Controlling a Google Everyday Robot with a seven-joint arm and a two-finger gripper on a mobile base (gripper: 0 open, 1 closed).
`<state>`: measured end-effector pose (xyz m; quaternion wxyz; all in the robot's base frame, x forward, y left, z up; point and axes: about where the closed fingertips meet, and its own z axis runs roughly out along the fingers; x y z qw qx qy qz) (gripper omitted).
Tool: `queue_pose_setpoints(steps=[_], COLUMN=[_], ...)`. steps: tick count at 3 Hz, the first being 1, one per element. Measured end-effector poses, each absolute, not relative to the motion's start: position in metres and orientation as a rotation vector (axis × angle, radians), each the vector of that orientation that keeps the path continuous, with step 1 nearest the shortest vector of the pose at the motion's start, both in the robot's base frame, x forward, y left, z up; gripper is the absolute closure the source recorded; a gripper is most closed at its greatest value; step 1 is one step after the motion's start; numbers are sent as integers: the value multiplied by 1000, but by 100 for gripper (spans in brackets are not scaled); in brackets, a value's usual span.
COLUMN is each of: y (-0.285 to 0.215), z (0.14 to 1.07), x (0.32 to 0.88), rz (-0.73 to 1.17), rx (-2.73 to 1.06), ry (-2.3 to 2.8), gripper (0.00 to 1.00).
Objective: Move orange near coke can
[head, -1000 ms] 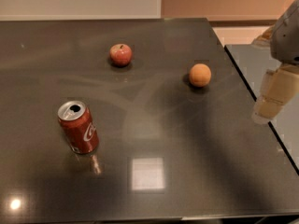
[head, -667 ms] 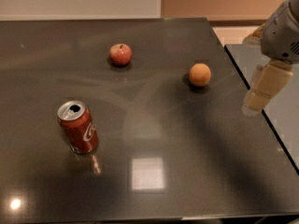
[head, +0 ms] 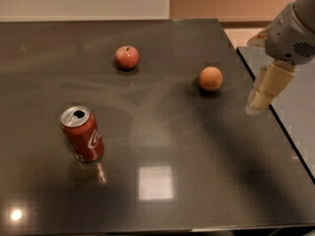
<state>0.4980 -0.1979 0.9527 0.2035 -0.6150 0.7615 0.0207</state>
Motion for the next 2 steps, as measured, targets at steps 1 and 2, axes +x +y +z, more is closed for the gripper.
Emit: queue_pose_setpoints(steps=[1,2], y=[-191,-185], z=[937,915], x=[550,592], rz=[123,185], rx=[-1649,-1608], ry=[2113,2119], gripper=[0,0])
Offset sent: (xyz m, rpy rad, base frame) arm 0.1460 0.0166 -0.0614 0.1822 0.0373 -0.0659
